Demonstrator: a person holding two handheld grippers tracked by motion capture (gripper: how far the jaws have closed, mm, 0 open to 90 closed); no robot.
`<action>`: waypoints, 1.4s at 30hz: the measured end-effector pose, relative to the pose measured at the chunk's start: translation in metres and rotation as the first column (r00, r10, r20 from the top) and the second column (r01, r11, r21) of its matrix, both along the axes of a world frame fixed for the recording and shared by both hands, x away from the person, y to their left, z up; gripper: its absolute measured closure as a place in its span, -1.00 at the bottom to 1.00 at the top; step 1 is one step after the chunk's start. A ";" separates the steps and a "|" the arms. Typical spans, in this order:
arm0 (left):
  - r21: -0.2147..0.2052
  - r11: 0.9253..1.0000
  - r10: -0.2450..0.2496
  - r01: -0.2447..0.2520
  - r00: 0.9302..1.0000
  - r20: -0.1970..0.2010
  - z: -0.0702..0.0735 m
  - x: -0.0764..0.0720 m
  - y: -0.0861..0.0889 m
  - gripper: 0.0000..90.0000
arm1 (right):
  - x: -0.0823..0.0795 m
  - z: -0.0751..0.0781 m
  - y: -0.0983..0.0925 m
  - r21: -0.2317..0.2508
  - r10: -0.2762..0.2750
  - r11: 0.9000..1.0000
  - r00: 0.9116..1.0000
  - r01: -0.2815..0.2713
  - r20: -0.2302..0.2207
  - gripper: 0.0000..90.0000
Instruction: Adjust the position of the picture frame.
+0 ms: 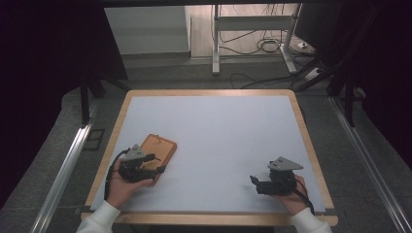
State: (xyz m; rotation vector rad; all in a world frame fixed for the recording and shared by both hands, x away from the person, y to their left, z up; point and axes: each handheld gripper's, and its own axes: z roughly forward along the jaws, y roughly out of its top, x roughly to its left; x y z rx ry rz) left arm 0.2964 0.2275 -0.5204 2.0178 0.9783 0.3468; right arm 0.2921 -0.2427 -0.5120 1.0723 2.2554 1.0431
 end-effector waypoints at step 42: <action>0.044 0.996 0.081 -0.081 0.997 0.007 0.005 0.033 0.010 -0.27 | -0.010 0.005 -0.001 0.007 -0.014 1.000 0.999 0.013 0.033 -0.78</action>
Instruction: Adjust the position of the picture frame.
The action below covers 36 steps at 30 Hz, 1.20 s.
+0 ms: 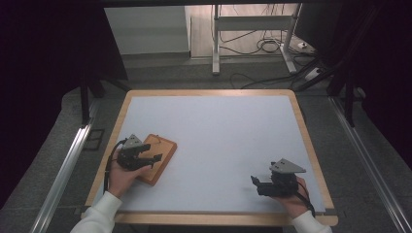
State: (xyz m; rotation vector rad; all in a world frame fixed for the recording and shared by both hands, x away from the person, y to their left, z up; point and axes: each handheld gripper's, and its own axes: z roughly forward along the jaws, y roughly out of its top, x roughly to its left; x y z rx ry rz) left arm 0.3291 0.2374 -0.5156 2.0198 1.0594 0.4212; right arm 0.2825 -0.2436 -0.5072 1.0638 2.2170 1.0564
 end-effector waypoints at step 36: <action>0.081 0.995 0.050 -0.051 0.999 0.013 -0.011 0.058 -0.010 0.84 | 0.000 0.003 -0.005 -0.008 -0.015 1.000 1.000 0.015 0.013 -0.77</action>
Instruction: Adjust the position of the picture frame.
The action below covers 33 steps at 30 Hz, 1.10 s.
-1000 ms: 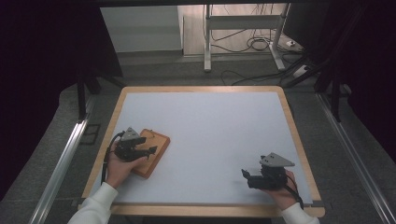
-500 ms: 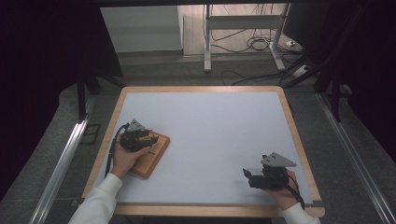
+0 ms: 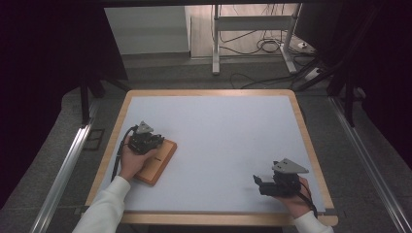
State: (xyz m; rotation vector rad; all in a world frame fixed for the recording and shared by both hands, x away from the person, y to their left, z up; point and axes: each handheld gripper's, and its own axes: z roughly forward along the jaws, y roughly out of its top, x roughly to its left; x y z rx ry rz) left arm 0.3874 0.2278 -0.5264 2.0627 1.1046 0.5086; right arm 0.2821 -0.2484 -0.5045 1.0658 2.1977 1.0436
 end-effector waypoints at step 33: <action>-0.020 0.975 -0.222 0.221 0.974 -0.037 0.017 -0.013 -0.090 0.88 | 0.002 -0.003 0.000 -0.004 0.005 1.000 1.000 -0.005 -0.018 -0.77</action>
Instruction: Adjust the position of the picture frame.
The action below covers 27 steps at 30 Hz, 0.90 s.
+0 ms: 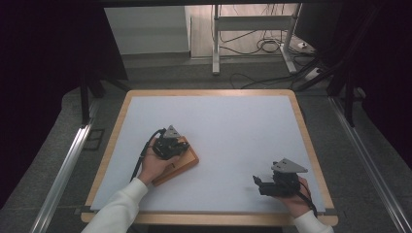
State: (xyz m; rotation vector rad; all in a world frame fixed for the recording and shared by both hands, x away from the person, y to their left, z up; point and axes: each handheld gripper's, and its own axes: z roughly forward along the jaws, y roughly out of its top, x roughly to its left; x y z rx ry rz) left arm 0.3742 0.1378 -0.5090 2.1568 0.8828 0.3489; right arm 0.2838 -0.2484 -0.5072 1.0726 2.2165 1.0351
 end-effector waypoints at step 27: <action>0.017 1.000 0.004 -0.004 0.999 0.037 0.006 0.000 0.011 -0.05 | -0.001 -0.001 0.000 -0.012 0.003 1.000 1.000 -0.004 -0.006 -0.77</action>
